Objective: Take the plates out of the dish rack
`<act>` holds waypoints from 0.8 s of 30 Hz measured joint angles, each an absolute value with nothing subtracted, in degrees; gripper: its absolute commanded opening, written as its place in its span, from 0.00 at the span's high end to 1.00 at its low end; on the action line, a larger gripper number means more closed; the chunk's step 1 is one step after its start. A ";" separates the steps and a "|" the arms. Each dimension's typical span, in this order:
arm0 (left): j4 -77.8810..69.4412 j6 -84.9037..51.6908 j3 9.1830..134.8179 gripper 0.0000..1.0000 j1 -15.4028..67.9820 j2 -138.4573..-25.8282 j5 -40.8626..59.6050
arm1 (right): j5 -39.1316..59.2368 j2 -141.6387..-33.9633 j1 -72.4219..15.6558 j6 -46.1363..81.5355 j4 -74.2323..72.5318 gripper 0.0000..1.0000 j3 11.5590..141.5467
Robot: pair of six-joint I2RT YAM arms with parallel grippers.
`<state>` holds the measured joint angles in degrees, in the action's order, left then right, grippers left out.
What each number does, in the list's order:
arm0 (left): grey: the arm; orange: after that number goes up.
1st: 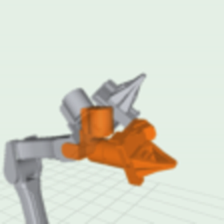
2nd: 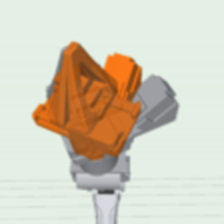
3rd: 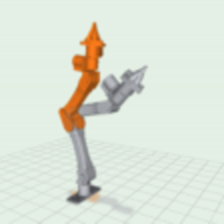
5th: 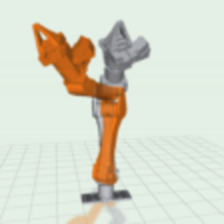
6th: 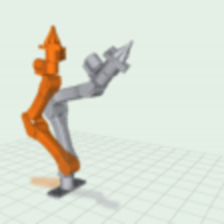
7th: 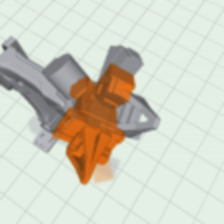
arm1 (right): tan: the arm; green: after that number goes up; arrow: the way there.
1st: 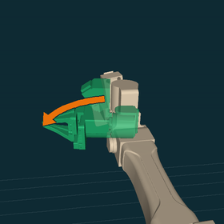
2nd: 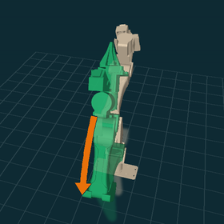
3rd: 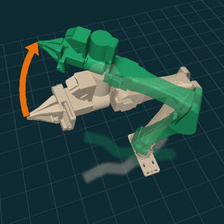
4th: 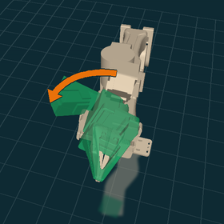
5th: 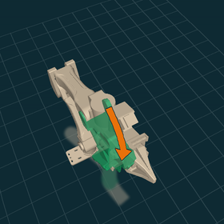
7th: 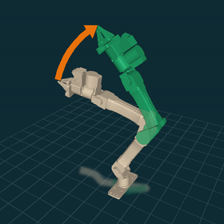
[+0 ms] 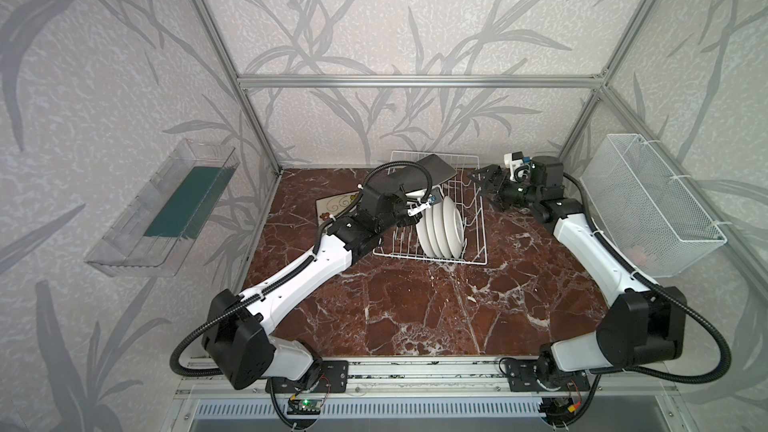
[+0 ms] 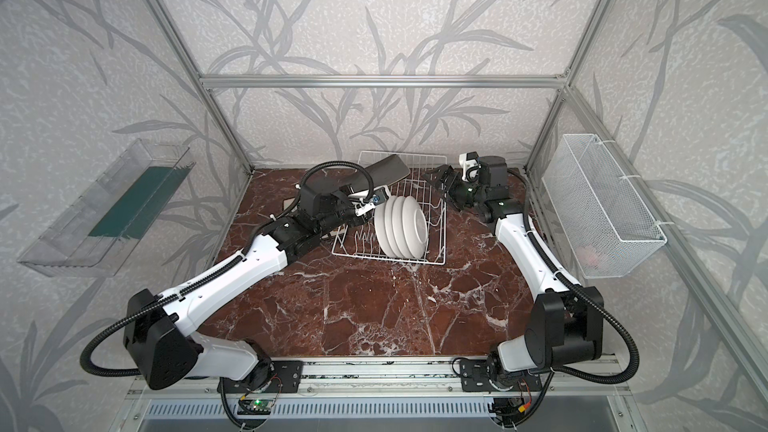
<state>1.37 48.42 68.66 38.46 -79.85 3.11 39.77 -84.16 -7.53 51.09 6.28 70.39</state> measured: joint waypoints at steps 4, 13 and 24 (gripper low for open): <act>0.36 53.04 66.83 1.00 39.42 -79.22 3.73 | 42.02 -85.36 -7.53 53.15 4.93 0.02 70.46; -0.93 61.47 63.22 1.00 41.76 -78.83 5.65 | 45.56 -86.87 -7.92 54.33 4.54 0.15 72.62; -3.60 67.29 62.06 1.00 43.20 -78.67 5.89 | 48.01 -90.02 -10.44 52.66 6.57 0.30 73.56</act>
<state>-3.60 67.29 62.06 43.20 -78.67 5.89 48.01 -90.02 -10.44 52.66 6.57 73.56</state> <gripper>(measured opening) 0.088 0.742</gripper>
